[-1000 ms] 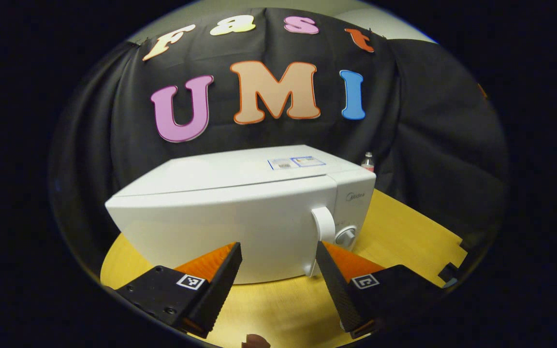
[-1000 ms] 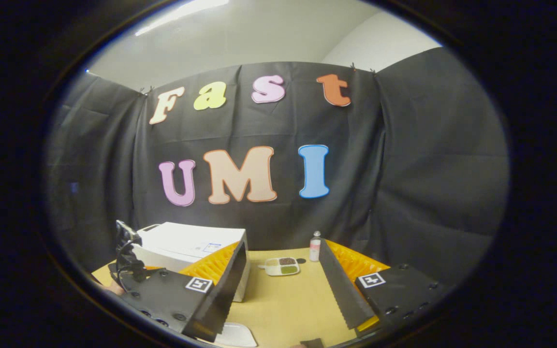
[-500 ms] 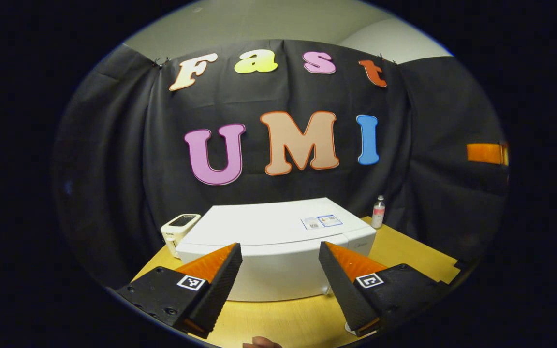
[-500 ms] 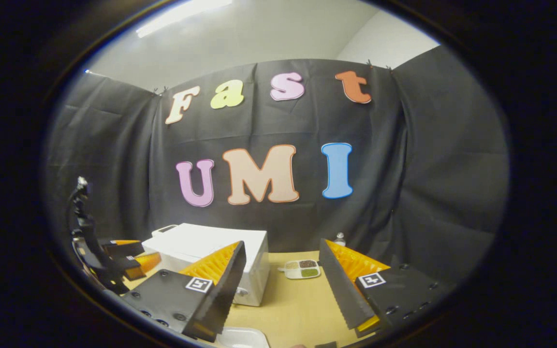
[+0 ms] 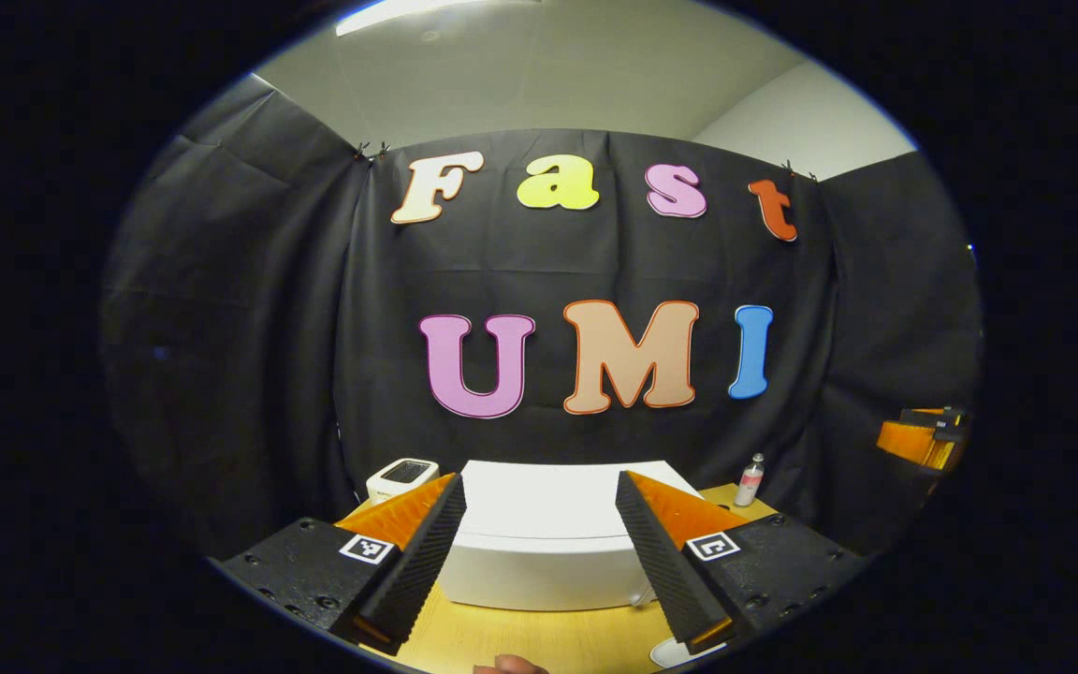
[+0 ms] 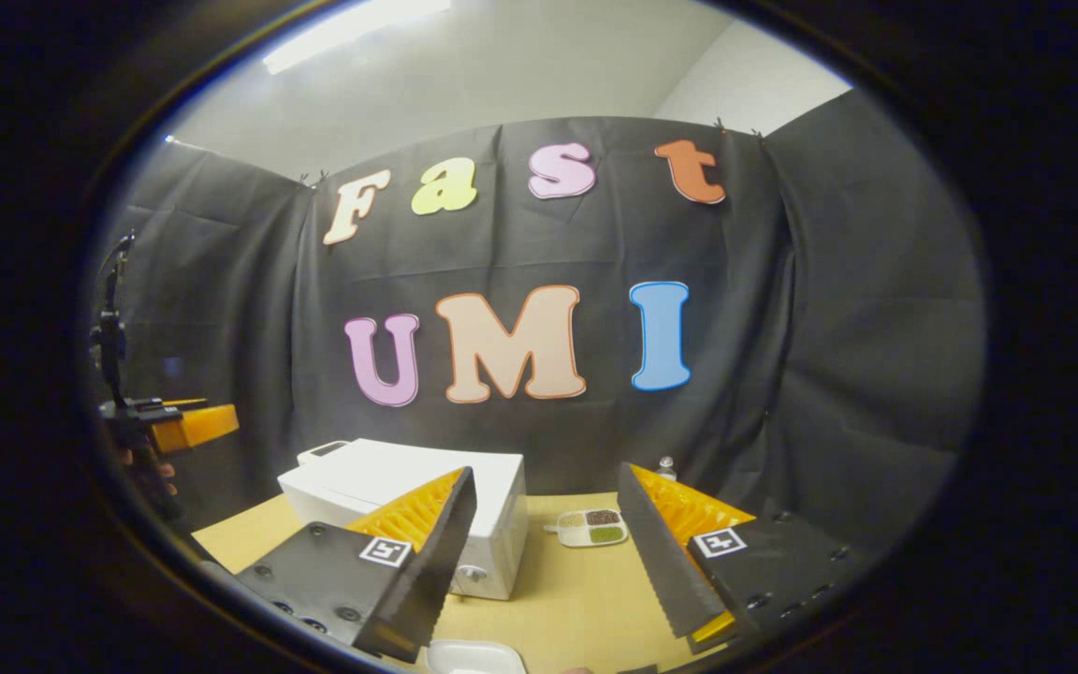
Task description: Open the microwave oven with the left hand, put the food in, and close the microwave oven.
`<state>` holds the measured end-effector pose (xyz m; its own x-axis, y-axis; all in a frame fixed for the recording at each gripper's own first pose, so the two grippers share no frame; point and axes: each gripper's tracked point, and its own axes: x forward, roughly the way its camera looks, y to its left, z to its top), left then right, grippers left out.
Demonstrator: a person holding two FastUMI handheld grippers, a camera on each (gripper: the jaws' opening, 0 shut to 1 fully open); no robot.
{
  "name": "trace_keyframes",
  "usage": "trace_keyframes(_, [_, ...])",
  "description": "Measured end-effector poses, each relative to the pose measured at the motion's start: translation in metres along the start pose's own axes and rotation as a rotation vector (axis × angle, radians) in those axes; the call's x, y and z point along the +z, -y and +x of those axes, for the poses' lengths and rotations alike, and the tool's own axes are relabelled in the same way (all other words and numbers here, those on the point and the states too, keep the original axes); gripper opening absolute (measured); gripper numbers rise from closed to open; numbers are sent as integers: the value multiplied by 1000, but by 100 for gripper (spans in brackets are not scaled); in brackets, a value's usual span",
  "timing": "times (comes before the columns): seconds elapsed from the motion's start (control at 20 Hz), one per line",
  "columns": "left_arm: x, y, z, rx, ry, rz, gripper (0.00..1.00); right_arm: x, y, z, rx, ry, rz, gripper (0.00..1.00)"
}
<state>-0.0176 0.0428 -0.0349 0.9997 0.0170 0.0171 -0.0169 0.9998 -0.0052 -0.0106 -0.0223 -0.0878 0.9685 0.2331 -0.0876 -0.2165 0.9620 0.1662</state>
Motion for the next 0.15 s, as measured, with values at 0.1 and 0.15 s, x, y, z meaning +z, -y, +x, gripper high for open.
trace_keyframes(0.1, [18, -4, -5, 18, 18, -1, 96, 1, 2, -1, -6, 1, -4, 93])
trace_keyframes(0.15, [31, -5, -7, 25, 38, -1, 95, 3, 2, -2, -9, 3, -2, 83])
